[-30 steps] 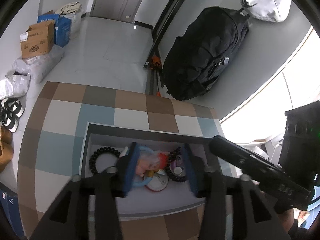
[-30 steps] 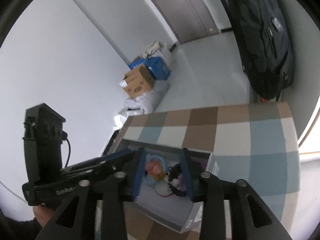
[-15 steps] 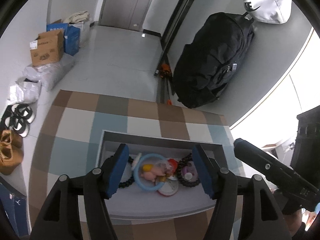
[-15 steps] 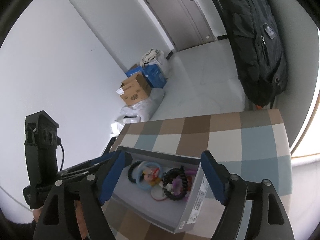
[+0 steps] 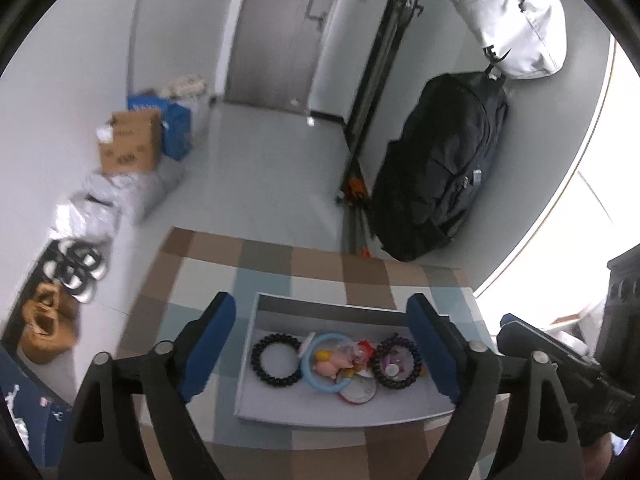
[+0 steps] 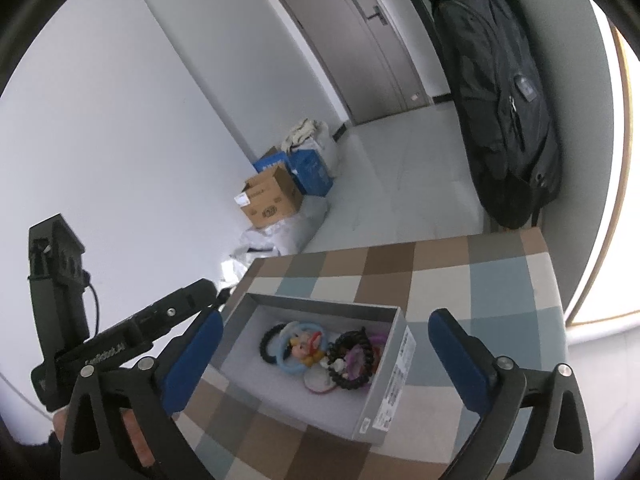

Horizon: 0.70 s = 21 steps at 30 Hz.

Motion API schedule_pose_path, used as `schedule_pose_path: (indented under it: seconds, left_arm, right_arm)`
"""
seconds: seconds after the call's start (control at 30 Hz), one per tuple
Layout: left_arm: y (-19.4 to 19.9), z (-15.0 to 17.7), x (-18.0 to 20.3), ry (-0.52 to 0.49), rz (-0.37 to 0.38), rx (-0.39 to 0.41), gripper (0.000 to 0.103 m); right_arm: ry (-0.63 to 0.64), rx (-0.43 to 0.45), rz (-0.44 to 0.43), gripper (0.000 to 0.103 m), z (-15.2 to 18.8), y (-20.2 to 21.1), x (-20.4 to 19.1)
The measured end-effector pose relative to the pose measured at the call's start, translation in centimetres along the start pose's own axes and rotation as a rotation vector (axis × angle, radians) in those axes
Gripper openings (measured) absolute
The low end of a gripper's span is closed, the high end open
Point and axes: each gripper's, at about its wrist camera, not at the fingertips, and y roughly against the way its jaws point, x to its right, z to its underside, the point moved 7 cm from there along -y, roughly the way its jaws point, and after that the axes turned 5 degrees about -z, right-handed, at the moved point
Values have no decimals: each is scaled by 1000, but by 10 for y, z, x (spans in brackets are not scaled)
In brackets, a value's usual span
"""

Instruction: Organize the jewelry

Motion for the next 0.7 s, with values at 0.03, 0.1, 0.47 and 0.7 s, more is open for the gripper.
schedule_pose_path:
  seconds: [0.03, 0.1, 0.47, 0.7]
  left_arm:
    - [4, 1, 1, -4, -8, 14, 88]
    - [12, 4, 1, -9, -34, 41, 88]
    - [46, 16, -4, -23, -125, 126, 88]
    - [65, 38, -18, 3, -161, 153, 88]
  right_arm:
    - [8, 9, 3, 103, 1, 3, -2]
    - [33, 23, 14, 103, 4, 8, -6]
    - [165, 100, 42, 103, 22, 45, -36]
    - [188, 127, 75, 103, 40, 63, -39]
